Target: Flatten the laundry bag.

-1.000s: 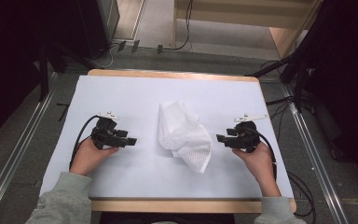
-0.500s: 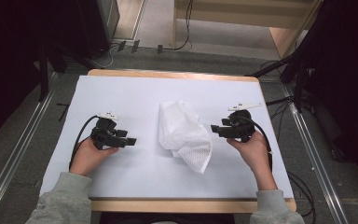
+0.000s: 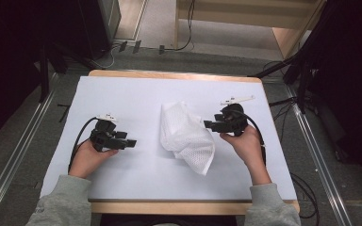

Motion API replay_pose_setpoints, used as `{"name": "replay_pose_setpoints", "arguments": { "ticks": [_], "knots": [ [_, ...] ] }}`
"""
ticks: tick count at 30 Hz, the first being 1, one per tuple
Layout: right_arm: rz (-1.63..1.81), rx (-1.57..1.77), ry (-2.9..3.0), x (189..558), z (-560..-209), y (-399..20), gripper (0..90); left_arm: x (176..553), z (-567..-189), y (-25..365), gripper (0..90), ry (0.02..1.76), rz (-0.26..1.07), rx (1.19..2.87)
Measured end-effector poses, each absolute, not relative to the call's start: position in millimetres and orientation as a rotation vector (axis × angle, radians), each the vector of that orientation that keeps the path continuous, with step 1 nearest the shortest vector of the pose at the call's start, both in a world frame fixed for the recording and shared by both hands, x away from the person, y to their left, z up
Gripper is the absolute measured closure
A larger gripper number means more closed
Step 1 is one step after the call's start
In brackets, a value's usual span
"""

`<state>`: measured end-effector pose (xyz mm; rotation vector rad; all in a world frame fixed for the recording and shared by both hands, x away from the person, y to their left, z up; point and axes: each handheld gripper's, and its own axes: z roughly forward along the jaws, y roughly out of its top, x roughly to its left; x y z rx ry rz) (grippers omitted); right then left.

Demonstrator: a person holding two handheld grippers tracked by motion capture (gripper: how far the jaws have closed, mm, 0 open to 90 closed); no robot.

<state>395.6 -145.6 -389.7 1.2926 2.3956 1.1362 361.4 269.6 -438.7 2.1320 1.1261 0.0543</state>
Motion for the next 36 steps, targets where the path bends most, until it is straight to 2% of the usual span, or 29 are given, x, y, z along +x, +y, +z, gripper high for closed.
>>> {"name": "replay_pose_setpoints", "arguments": {
  "ticks": [3,10,11,12,13,14,15,16,18,26,36],
  "knots": [
    [1.127,1.265,2.427,398.7,-394.3,-136.0,40.6,359.9,-438.6,271.6,37.2,1.131,0.057,2.124],
    [1.12,1.265,2.494,401.6,-406.3,-125.2,41.6,356.3,-438.4,276.8,37.2,1.148,0.065,2.114],
    [1.122,1.264,2.52,403.1,-411.0,-122.9,48.2,355.5,-438.4,278.0,37.2,1.15,0.065,2.113],
    [1.122,1.264,2.52,403.1,-411.0,-122.9,48.2,355.5,-438.4,278.0,37.2,1.15,0.065,2.113],
    [1.125,1.253,2.561,403.5,-414.5,-120.8,62.0,355.1,-438.4,278.4,37.2,1.154,0.065,2.111],
    [1.125,1.253,2.561,403.5,-414.5,-120.8,62.0,354.8,-438.5,278.9,37.2,1.155,0.065,2.109],
    [1.12,1.228,2.594,403.4,-416.6,-118.2,76.2,354.5,-438.5,279.4,37.2,1.157,0.066,2.109],
    [1.12,1.228,2.594,403.4,-416.6,-118.2,76.2,354.3,-438.3,280.0,37.2,1.156,0.069,2.112],
    [1.116,1.216,2.624,402.4,-416.2,-115.8,88.6,353.6,-438.1,280.8,37.2,1.158,0.071,2.106],
    [1.177,1.179,2.607,396.3,-401.9,-108.5,90.0,351.9,-437.9,282.5,37.2,1.164,0.076,2.101],
    [1.228,1.061,2.646,385.0,-390.6,-76.1,90.0,349.6,-437.2,286.1,37.2,1.172,0.089,2.098]
  ]
}}
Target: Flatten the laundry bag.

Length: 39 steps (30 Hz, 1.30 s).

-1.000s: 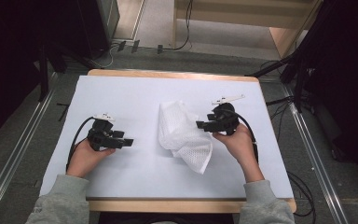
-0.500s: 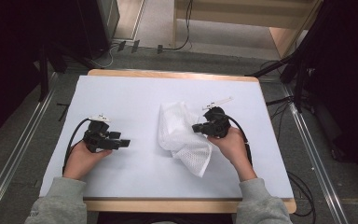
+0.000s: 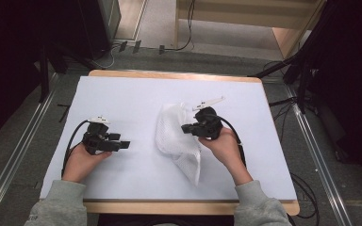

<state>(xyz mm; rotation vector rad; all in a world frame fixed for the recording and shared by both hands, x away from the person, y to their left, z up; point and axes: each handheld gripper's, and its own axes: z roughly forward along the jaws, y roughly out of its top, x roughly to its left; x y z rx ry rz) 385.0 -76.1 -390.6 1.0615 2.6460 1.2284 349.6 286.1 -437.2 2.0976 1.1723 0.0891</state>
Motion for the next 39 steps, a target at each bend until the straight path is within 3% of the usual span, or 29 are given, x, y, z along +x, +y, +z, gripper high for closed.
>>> {"name": "replay_pose_setpoints", "arguments": {
  "ticks": [14,39],
  "knots": [
    [1.242,0.955,2.734,376.5,-396.7,-32.2,90.0,345.2,-436.7,292.2,37.2,1.194,0.103,2.077],
    [1.199,0.78,2.925,347.5,-442.5,43.2,90.0,343.8,-436.4,294.8,37.2,1.198,0.106,2.076]
  ]
}}
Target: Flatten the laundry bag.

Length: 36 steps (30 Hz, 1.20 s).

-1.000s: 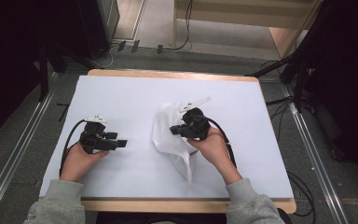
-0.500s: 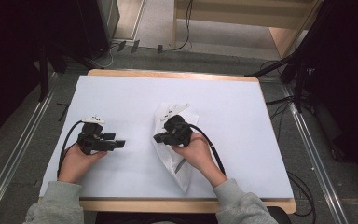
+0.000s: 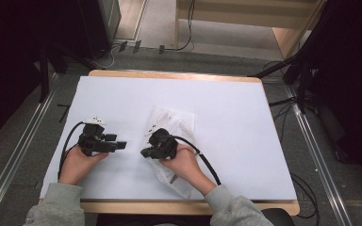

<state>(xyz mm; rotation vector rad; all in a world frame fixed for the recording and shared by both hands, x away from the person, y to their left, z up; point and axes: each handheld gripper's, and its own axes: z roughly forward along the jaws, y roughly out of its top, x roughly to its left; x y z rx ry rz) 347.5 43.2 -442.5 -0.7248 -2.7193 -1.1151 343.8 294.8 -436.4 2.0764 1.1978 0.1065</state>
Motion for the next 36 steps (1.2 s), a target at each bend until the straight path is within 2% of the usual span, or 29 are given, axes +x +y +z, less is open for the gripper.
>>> {"name": "replay_pose_setpoints", "arguments": {
  "ticks": [4,11,15,26,36],
  "knots": [
    [-1.096,-0.707,-2.717,344.7,-447.2,47.9,89.2,343.5,-435.4,293.9,37.2,1.19,0.1,2.069],
    [-1.154,-0.694,-2.715,343.8,-429.8,38.2,71.3,343.0,-432.9,290.8,37.4,1.18,0.104,2.066],
    [-1.198,-0.715,-2.732,344.6,-420.2,25.3,67.7,343.2,-430.7,286.6,37.7,1.163,0.105,2.065],
    [-1.26,-0.873,-2.75,356.5,-413.2,-21.6,61.4,346.7,-421.7,266.5,41.0,1.115,0.074,2.065],
    [-1.279,-1.043,-2.751,366.4,-414.7,-62.4,60.0,353.1,-419.8,243.8,41.3,1.056,0.054,2.099]
  ]
}}
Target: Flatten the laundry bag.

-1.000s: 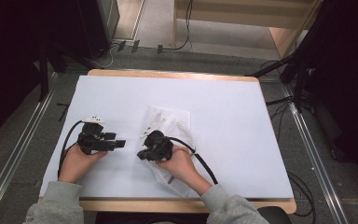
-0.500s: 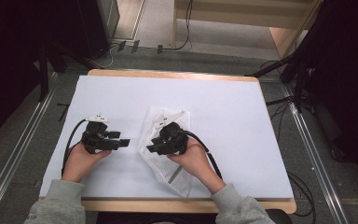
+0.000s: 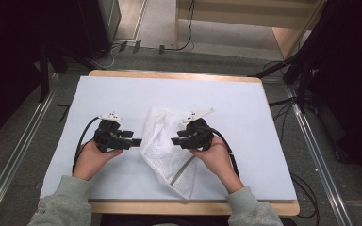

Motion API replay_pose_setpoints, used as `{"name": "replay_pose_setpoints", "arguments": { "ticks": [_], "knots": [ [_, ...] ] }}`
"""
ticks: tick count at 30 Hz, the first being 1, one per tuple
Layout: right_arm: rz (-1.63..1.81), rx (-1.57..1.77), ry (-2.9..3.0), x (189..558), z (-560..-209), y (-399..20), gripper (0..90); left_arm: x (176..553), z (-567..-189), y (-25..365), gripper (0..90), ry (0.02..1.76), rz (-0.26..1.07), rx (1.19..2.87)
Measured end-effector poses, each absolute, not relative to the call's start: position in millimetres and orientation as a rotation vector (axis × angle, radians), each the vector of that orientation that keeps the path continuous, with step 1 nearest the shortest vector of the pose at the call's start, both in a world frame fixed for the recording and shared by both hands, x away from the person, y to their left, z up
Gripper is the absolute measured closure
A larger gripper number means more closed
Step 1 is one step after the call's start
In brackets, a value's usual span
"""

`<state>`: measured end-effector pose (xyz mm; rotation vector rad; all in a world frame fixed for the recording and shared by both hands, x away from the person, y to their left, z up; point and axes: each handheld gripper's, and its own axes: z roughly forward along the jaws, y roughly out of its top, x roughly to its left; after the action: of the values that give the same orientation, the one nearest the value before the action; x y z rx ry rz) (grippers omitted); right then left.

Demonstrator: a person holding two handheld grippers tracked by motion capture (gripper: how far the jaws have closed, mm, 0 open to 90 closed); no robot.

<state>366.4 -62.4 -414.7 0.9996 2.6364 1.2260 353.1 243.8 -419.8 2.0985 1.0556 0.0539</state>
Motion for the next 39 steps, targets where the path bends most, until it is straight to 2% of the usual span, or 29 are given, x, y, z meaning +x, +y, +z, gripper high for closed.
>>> {"name": "replay_pose_setpoints", "arguments": {
  "ticks": [10,13,17,23,26,39],
  "knots": [
    [1.199,1.11,2.557,372.7,-419.8,-90.9,56.8,362.8,-423.9,227.9,41.8,1.049,0.029,2.139],
    [1.186,1.141,2.541,375.3,-423.1,-96.1,54.9,365.1,-426.2,225.3,44.5,1.061,0.005,2.14],
    [1.172,1.174,2.54,378.8,-429.4,-98.1,53.6,369.0,-432.8,223.3,55.7,1.077,-0.058,2.154],
    [1.119,1.19,2.57,384.0,-441.0,-94.8,53.1,371.3,-438.9,221.9,79.9,1.072,-0.096,2.19],
    [1.11,1.205,2.584,386.7,-445.9,-93.0,54.2,370.7,-438.6,222.9,87.4,1.071,-0.1,2.199],
    [1.091,1.234,2.63,391.8,-452.6,-89.8,65.2,373.9,-429.6,260.5,90.0,1.16,-0.085,2.074]
  ]
}}
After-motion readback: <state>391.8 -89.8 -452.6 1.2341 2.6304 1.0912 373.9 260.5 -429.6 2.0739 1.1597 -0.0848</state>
